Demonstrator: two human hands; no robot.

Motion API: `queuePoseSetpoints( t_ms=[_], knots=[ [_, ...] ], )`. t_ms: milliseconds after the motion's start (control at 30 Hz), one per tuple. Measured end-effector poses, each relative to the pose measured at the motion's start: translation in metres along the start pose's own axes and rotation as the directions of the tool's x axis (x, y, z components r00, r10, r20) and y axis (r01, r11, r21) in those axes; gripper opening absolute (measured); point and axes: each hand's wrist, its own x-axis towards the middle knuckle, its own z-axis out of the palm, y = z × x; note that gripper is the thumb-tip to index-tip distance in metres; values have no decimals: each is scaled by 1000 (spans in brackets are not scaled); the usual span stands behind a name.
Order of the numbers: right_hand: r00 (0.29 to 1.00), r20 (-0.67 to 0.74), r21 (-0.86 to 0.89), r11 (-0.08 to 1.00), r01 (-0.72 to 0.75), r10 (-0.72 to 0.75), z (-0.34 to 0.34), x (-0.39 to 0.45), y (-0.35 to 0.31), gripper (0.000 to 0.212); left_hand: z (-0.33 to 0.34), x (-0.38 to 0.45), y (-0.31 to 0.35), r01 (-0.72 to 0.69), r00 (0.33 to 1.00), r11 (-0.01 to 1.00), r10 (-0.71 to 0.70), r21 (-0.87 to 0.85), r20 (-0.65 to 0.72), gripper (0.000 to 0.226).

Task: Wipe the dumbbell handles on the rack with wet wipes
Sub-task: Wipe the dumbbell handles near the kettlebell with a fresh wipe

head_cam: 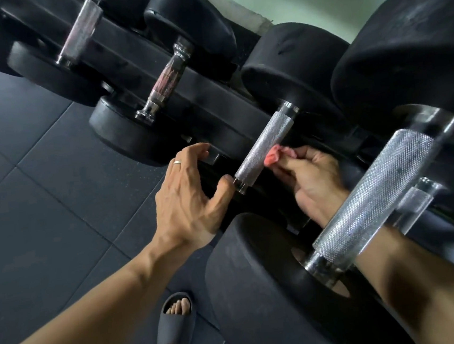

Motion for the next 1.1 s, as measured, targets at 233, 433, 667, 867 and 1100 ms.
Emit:
queuePoseSetpoints(
  t_ms=[233, 433, 667, 867, 1100],
  knots=[
    [983, -174, 219, 972, 88, -50, 6, 19, -14, 37, 1, 1, -1, -13, 1000, 1000, 13, 11, -1, 63],
    [992, -116, 103, 994, -46, 58, 2, 8, 0, 30, 0, 0, 0, -11, 1000, 1000, 11, 18, -2, 61],
    [999, -34, -246, 968, -43, 35, -3, 8, 13, 33, -1, 1, 1, -12, 1000, 1000, 12, 19, 7, 63],
    [987, -55, -47, 987, -154, 151, 2, 19, -2, 33, 0, 1, 0, -10, 1000, 1000, 10, 20, 10, 62],
    [953, 25, -151, 944, -295, 302, 3, 11, 9, 27, -2, 2, 2, -1, 1000, 1000, 0, 14, 26, 65]
  ],
)
